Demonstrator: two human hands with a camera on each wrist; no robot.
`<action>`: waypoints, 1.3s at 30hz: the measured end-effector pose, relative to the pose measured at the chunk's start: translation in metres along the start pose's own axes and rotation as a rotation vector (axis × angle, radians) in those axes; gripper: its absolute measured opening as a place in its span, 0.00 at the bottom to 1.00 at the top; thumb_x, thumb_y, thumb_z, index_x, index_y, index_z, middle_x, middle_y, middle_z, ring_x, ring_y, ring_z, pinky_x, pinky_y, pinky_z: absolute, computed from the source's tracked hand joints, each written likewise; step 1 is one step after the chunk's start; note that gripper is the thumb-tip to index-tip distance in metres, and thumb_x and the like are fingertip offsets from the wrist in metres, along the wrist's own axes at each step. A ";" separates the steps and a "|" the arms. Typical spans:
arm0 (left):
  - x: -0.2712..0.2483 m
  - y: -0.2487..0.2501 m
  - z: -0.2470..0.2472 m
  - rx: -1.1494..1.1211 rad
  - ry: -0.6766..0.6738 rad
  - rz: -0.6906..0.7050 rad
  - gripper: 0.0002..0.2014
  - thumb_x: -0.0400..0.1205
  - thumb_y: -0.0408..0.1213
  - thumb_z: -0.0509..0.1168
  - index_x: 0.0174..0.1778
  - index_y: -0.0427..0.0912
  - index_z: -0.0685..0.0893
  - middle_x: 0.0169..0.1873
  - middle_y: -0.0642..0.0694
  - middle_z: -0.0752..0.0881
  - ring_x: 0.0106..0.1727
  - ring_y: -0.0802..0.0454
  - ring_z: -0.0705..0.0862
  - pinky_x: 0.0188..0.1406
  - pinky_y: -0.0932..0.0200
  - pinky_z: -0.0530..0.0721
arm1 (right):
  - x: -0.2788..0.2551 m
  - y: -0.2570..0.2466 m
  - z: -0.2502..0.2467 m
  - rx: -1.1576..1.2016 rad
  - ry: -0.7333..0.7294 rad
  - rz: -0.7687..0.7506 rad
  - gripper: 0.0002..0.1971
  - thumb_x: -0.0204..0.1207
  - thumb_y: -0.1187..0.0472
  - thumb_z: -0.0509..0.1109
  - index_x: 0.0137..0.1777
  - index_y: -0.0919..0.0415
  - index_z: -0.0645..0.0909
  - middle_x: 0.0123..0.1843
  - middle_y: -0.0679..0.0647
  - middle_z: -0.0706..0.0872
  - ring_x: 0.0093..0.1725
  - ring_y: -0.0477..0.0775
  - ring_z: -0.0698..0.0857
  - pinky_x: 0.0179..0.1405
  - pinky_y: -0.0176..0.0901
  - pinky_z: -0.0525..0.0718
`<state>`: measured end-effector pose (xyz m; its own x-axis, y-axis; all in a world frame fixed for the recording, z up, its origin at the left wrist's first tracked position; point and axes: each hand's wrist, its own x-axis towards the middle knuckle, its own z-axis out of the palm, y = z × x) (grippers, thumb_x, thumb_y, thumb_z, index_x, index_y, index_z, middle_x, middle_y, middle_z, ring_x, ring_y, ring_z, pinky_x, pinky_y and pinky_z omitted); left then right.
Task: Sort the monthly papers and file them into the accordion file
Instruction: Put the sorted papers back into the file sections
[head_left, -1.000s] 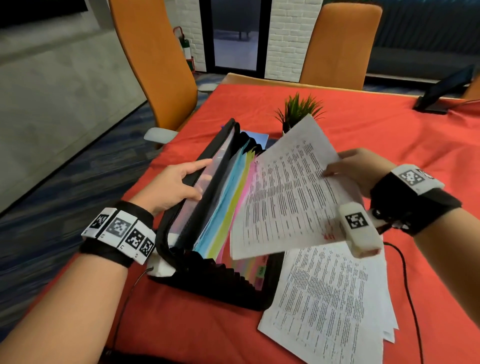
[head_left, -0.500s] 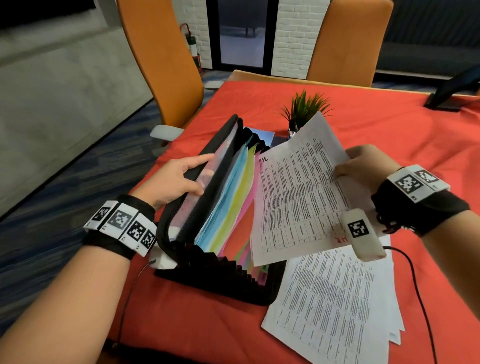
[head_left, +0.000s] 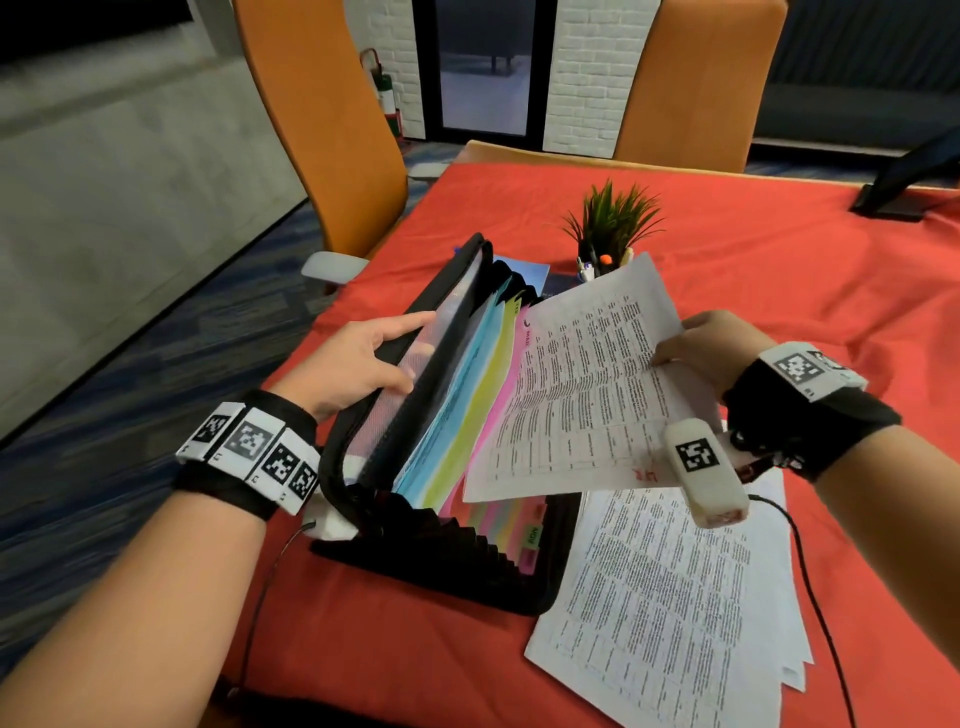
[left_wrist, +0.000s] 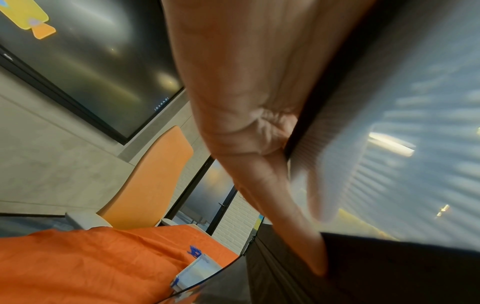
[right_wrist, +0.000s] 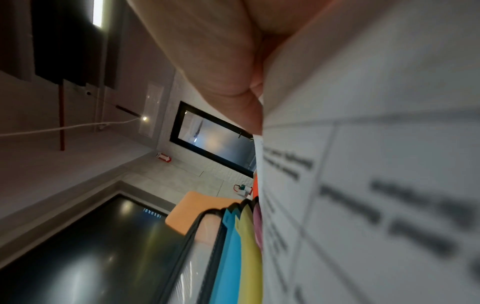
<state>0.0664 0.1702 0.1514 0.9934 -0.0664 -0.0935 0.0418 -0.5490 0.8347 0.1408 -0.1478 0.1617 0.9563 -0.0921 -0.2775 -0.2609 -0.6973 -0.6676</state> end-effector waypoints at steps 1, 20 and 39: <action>0.000 0.001 0.000 -0.002 0.004 0.001 0.39 0.69 0.15 0.67 0.72 0.53 0.75 0.65 0.58 0.78 0.66 0.68 0.73 0.50 0.91 0.65 | -0.002 -0.001 0.005 0.007 0.015 -0.008 0.09 0.69 0.66 0.71 0.48 0.67 0.85 0.43 0.63 0.88 0.38 0.59 0.84 0.38 0.43 0.81; 0.004 0.004 0.023 -0.010 0.073 0.053 0.39 0.68 0.14 0.67 0.73 0.50 0.75 0.60 0.55 0.80 0.47 0.81 0.77 0.44 0.89 0.68 | -0.047 -0.013 0.122 0.134 -0.523 -0.202 0.05 0.73 0.73 0.67 0.44 0.65 0.81 0.39 0.62 0.85 0.33 0.56 0.84 0.38 0.49 0.87; 0.001 -0.011 -0.019 -0.073 0.140 -0.025 0.38 0.68 0.18 0.71 0.59 0.70 0.81 0.65 0.57 0.81 0.65 0.64 0.78 0.70 0.62 0.70 | -0.049 0.237 0.041 -0.279 0.028 0.530 0.36 0.61 0.53 0.82 0.59 0.68 0.66 0.57 0.65 0.81 0.56 0.65 0.83 0.53 0.51 0.80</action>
<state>0.0690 0.1920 0.1522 0.9969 0.0662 -0.0423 0.0693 -0.4865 0.8709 0.0271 -0.2794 -0.0109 0.7095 -0.4941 -0.5024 -0.6623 -0.7112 -0.2358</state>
